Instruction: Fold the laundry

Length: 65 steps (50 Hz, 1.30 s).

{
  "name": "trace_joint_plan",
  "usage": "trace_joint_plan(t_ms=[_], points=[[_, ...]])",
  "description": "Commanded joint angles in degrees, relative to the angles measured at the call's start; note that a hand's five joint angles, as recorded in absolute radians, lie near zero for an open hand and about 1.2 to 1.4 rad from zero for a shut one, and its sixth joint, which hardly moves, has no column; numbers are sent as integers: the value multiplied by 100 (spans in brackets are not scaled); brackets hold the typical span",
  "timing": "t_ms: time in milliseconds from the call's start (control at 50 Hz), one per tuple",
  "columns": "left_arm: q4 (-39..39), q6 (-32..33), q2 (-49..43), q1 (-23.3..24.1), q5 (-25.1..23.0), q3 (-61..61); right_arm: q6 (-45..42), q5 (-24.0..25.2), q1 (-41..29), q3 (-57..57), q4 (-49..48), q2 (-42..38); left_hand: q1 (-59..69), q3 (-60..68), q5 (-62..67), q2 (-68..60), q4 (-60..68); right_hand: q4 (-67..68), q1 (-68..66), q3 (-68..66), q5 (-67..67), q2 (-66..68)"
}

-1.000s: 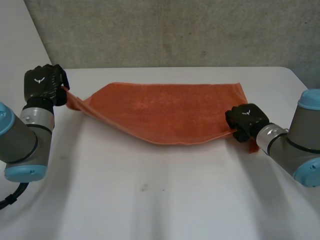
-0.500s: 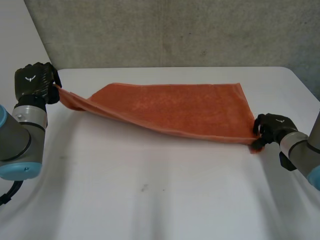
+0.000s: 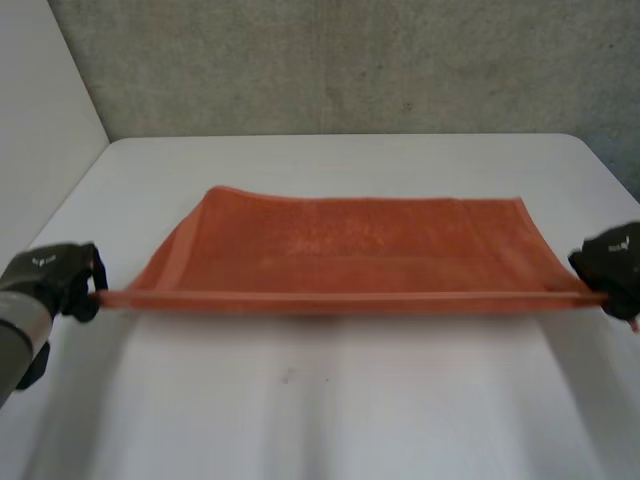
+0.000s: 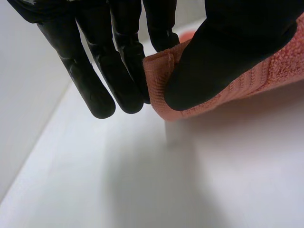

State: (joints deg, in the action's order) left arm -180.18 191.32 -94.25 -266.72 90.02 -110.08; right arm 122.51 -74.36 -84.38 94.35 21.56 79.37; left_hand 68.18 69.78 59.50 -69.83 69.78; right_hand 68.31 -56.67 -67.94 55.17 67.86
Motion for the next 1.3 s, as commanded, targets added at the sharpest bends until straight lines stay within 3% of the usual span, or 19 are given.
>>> trace_joint_plan(t_ms=[20, 160, 300, 480, 640, 720, 740, 760, 780, 800, 820, 840, 980, 1040, 1080, 1260, 1300], points=[[397, 521, 47, -64, -212, 100, -264, -8, 45, -618, 649, -167, 1182, 1022, 1050, -1017, 1022, 1169, -2333, -1206, 1483, 1214], [-492, 538, -823, 120, -212, 751, 230, -131, -483, -1437, -301, -1293, 1182, 1022, 1050, -1017, 1022, 1169, -2333, -1206, 1483, 1214], [-1370, 494, -2341, 673, -160, 2242, 581, -921, -1097, -2508, -1214, -2468, 1182, 1022, 1050, -1017, 1022, 1169, -2333, -1206, 1483, 1214], [-1661, 547, -3539, 867, 104, 3722, 660, -1116, -1318, -3177, -2515, -3471, 1182, 1022, 1050, -1017, 1022, 1169, -2333, -1206, 1483, 1214], [-1775, 556, -4365, 867, 253, 4521, 687, -1151, -1371, -3336, -3586, -3788, 1182, 1022, 1050, -1017, 1022, 1169, -2333, -1206, 1483, 1214], [-1994, 547, -4436, 867, 253, 4513, 704, -1204, -1388, -3345, -3914, -3859, 1182, 1022, 1050, -1017, 1022, 855, -2019, -892, 1169, 900], [-2178, 547, -4427, 867, 236, 4452, 722, -1291, -1397, -3345, -3966, -3877, 202, 42, 70, -36, 41, -4424, 3260, 4387, -4110, -4379], [-2180, 547, -4427, 867, 236, 4451, 722, -1291, -1397, -3345, -3967, -3877, 192, 32, 60, -26, 32, -4477, 3313, 4440, -4163, -4431], [-2354, 547, -4401, 885, 218, 4373, 748, -1413, -1441, -3345, -3993, -3877, -5818, -5978, -5950, 5983, -5978, -5831, 4667, 5794, -5517, -5786], [-2538, 547, -4366, 920, 175, 4268, 835, -1562, -1493, -3336, -4002, -3833, -4683, -4843, -4815, 4848, -4843, -5831, 4667, 5794, -5517, -5786], [-2540, 547, -4365, 920, 174, 4267, 836, -1564, -1494, -3336, -4002, -3833, -4669, -4830, -4801, 4835, -4830, -5831, 4667, 5794, -5517, -5786], [-2714, 547, -4261, 1007, 139, 4145, 993, -1729, -1528, -3284, -3993, -3728, -5818, -5978, -5950, 5983, -5978, -5831, 4667, 5794, -5517, -5786], [-3270, 538, -3548, 1201, 69, 3537, 2198, -1951, -1485, -2483, -3931, -2655, -5818, -5978, -5950, 5983, -5978, -5831, 4667, 5794, -5517, -5786], [-3305, 512, -3058, 1219, 77, 3135, 2743, -1792, -1476, -1815, -3905, -1969, -5818, -5978, -5950, 5983, -5978, -5831, 4667, 5794, -5517, -5786], [-3313, 503, -2819, 1228, 86, 2904, 3023, -1425, -1441, -1238, -3722, -1479, -5818, -5978, -5950, 5983, -5978, -5831, 4667, 5794, -5517, -5786], [-3313, 459, -1818, 1228, 121, 1605, 3060, -404, -694, -391, -2789, -1240, -5818, -5978, -5950, 5983, -5978, -5831, 4667, 5794, -5517, -5786], [-3313, 451, -1746, 1228, 130, 1419, 3068, -175, -580, -312, -2622, -1249, -5818, -5978, -5950, 5983, -5978, -5268, 4104, 5231, -4954, -5223]])
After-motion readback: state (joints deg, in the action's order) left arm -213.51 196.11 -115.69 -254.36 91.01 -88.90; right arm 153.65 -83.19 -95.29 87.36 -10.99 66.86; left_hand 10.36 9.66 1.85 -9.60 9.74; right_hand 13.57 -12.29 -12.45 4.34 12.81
